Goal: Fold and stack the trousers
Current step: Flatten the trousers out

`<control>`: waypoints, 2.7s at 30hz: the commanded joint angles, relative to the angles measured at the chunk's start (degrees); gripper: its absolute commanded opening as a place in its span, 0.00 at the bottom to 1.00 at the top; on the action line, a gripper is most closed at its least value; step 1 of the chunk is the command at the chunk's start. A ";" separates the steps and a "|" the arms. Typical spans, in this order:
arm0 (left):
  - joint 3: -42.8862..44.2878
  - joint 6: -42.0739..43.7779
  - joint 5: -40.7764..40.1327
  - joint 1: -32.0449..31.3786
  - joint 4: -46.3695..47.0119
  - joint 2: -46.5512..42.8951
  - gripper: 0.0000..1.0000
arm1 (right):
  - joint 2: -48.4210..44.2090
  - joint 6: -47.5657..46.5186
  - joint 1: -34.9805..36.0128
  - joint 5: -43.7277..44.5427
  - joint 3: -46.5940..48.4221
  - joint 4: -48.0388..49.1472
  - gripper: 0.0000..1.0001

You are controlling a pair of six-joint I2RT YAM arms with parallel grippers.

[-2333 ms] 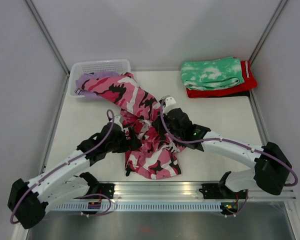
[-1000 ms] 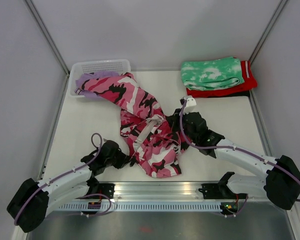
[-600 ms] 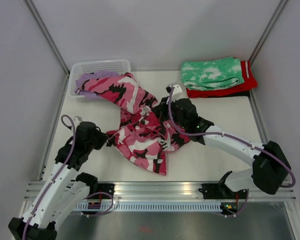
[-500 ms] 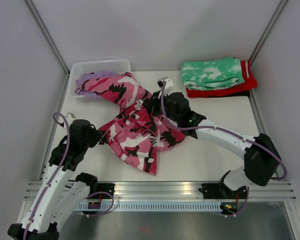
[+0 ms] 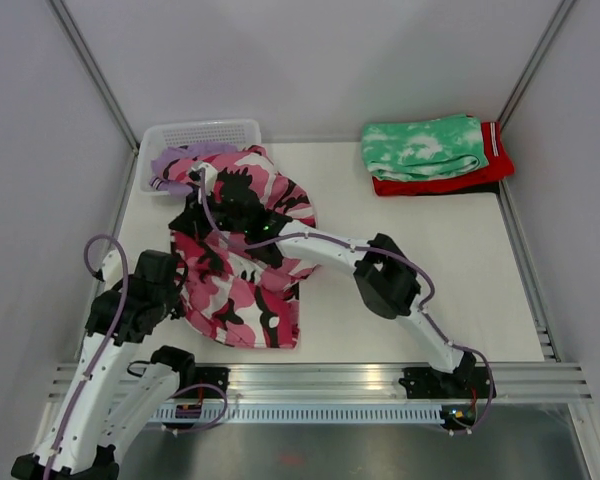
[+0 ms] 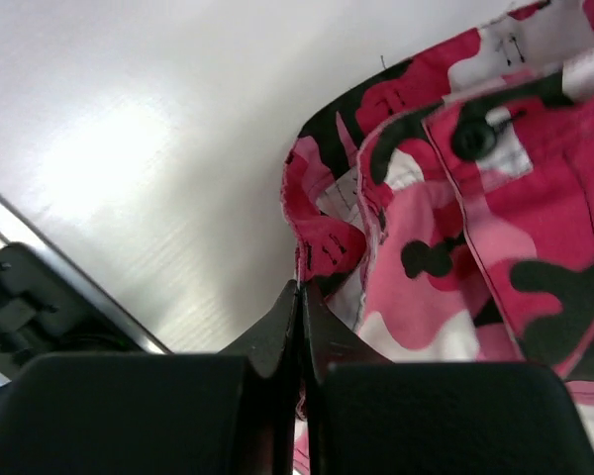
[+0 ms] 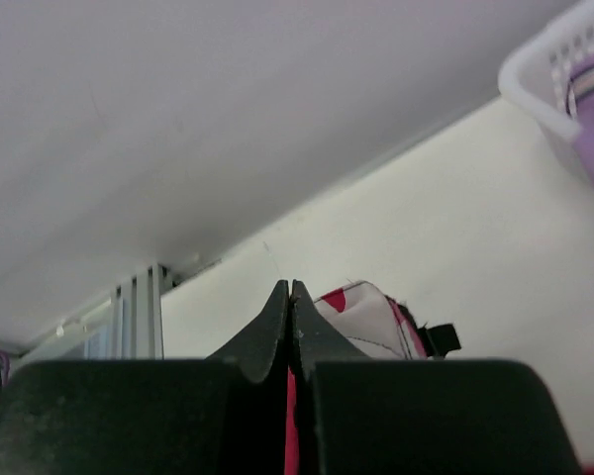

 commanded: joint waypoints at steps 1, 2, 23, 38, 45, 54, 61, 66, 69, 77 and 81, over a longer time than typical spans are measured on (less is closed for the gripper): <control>7.14 -6.96 -13.35 0.54 -7.14 0.99 0.02 | 10.39 0.75 0.05 -4.22 20.30 -0.85 0.00; 8.39 -7.76 -16.76 0.71 -7.85 1.95 0.02 | 16.33 1.45 0.05 -4.49 28.26 -0.94 0.00; -0.66 22.28 9.11 48.44 19.20 15.51 0.55 | 21.60 -3.41 -0.03 0.24 38.63 -14.88 0.80; 6.90 36.36 27.52 23.24 35.04 21.81 1.00 | -7.51 -13.31 -24.11 12.47 7.88 -26.62 0.98; 3.39 36.62 25.93 21.72 41.54 34.12 1.00 | -6.46 -14.98 -29.04 -1.75 -7.60 -18.53 0.90; 1.55 35.21 23.90 21.81 42.86 42.92 0.98 | 2.68 -12.69 -26.93 -2.91 -5.06 -14.56 0.83; -0.48 29.76 21.00 21.81 45.58 49.07 0.76 | 3.49 -8.30 -25.17 1.56 -4.79 -12.89 0.00; 1.18 26.70 17.23 23.21 44.45 52.06 0.06 | -21.27 -3.48 -25.17 10.95 -26.21 -5.86 0.00; 0.58 25.11 17.39 26.89 44.17 50.06 0.02 | -38.85 1.61 -25.17 22.43 -37.20 -10.14 0.00; 6.90 30.63 21.44 33.76 41.81 41.79 0.02 | -77.97 10.94 -24.56 45.69 -50.41 -49.51 0.00; 8.39 32.04 22.23 33.58 42.33 35.55 0.02 | -85.12 14.72 -24.47 46.74 -50.50 -61.21 0.00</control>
